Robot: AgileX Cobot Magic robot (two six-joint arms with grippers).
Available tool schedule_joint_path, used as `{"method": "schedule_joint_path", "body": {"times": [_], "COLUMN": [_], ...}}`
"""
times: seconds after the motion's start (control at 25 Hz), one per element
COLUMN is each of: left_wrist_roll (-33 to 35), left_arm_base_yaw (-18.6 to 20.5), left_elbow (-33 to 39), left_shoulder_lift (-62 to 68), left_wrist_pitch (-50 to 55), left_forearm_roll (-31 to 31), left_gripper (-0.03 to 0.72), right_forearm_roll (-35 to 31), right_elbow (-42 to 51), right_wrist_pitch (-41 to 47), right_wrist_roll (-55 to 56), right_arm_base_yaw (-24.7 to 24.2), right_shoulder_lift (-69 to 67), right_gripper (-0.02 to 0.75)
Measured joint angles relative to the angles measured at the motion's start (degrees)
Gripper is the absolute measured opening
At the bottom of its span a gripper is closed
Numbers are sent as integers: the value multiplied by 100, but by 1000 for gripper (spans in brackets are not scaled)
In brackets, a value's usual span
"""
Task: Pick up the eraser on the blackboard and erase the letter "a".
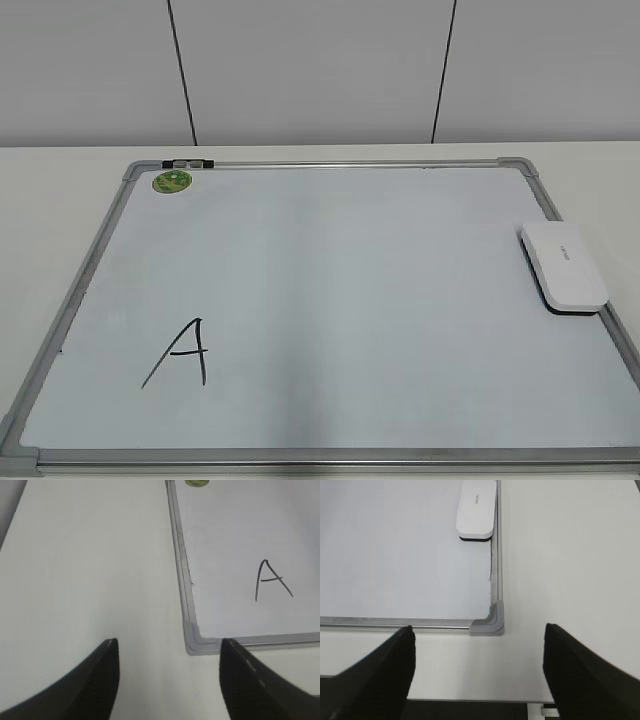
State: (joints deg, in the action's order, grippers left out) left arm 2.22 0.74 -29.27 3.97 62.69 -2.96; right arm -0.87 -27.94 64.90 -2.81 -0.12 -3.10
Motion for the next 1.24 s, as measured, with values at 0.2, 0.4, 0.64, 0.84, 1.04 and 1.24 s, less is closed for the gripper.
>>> {"method": "schedule_joint_path", "body": {"times": [0.2,0.4,0.64,0.84,1.04,1.24], "left_wrist_roll": [-10,-10,-10,-10,-10,-10], "left_arm_base_yaw": [53,63,63,63,63,63], "left_elbow": [0,0,0,0,0,0], "left_shoulder_lift": [-343,-343,-343,-343,-343,-343], "left_wrist_pitch": [27,39,39,39,39,39], "left_forearm_roll": [0,0,0,0,0,0], "left_gripper": [461,461,461,461,461,461], "right_forearm_roll": [0,0,0,0,0,0], "right_elbow": [0,0,0,0,0,0], "right_wrist_pitch": [22,32,32,32,32,32], "right_wrist_roll": [0,0,0,0,0,0], "right_arm_base_yaw": [0,0,0,0,0,0], "right_shoulder_lift": [389,403,403,403,403,403], "right_gripper": [588,588,588,588,588,588]}}
